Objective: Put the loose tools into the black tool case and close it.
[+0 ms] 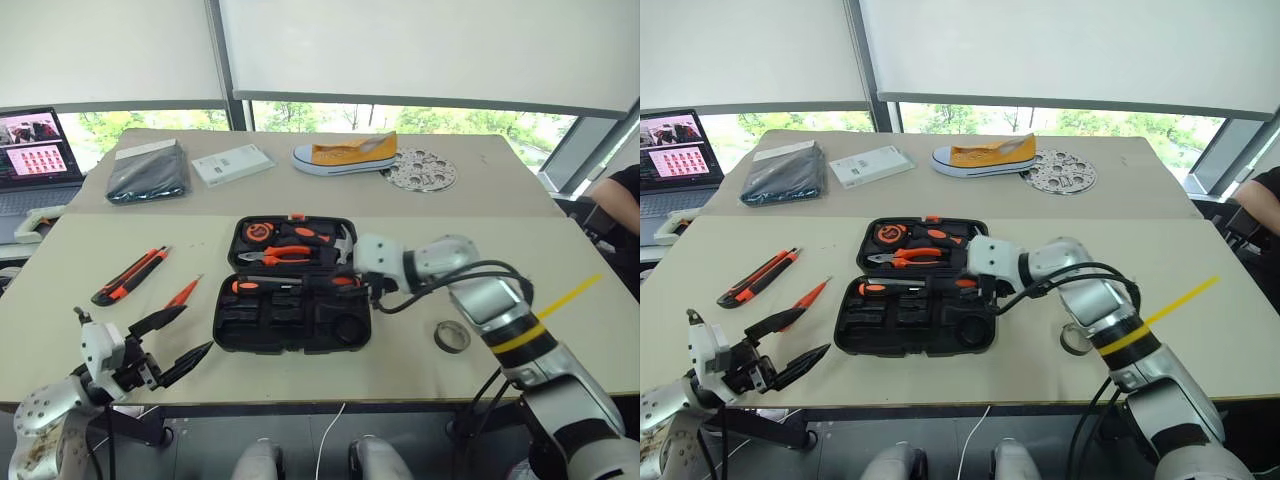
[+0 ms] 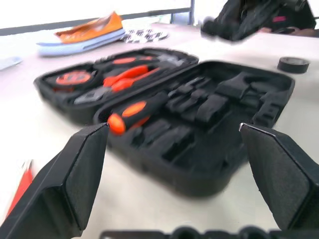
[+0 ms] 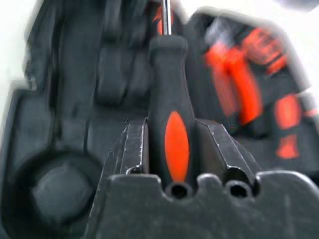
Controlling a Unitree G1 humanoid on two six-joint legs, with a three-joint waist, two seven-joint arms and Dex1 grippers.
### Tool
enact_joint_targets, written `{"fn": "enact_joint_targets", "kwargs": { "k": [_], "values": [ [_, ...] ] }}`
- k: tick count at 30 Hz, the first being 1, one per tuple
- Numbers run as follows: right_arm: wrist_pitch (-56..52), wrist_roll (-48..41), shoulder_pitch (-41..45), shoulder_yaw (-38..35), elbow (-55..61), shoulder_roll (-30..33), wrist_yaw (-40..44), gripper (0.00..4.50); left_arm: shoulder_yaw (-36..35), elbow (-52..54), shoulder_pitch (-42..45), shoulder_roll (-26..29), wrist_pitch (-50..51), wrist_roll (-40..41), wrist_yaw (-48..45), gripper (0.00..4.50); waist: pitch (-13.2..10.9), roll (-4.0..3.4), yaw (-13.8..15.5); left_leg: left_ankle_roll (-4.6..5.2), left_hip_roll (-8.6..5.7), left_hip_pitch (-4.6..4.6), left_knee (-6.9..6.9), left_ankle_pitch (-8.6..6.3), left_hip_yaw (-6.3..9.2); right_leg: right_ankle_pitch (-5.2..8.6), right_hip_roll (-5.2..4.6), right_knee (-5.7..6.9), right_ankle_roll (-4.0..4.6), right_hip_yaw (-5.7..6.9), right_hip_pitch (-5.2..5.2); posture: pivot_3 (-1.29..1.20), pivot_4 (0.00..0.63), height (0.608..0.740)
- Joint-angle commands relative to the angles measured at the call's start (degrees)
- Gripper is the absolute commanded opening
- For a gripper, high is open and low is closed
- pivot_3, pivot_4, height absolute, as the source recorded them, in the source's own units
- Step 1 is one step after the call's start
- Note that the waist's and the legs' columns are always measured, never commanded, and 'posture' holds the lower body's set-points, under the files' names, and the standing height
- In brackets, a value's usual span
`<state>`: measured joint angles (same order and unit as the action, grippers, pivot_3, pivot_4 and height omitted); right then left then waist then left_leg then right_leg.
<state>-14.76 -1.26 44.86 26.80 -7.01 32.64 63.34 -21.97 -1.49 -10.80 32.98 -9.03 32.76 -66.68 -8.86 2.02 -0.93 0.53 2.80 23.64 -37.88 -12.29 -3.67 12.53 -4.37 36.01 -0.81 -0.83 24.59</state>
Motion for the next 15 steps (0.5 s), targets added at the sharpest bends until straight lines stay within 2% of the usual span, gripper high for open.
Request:
{"fn": "enact_joint_targets", "kwargs": {
  "k": [1, 9, 15],
  "values": [
    [-5.2, 3.4, 1.5, 0.5, 0.1, -0.1, -0.4, 1.03, -1.7, 1.8, -0.9, -0.2, -1.8, 0.2, 1.0, 4.5, 0.0, 0.0, 0.4, -0.01, -0.01, 0.13, 0.0, 0.0, 0.0, 0.0, -0.03, -0.01, 0.0, 0.02, 0.11, 0.0, 0.15, 0.74],
    [-10.5, 6.9, 0.9, 2.1, 2.2, -1.9, -1.3, 1.03, -0.5, 4.1, -0.8, -0.6, -0.3, 1.4, 1.4, 4.5, 0.0, 0.01, 0.2, -0.01, -0.02, 0.23, 0.0, 0.0, -0.02, -0.06, 0.07, 0.08, -0.07, 0.02, 0.28, 0.0, 0.15, 0.74],
    [-9.7, 8.6, 0.8, 2.6, 2.5, -1.5, -0.6, 1.03, 0.9, 8.4, -0.6, 1.3, 4.6, 3.8, -0.6, 4.5, 0.0, 0.0, 0.2, -0.01, -0.04, 0.19, 0.0, 0.0, -0.02, -0.06, 0.09, 0.11, -0.06, 0.02, 0.27, 0.0, 0.15, 0.74]
  ]
}}
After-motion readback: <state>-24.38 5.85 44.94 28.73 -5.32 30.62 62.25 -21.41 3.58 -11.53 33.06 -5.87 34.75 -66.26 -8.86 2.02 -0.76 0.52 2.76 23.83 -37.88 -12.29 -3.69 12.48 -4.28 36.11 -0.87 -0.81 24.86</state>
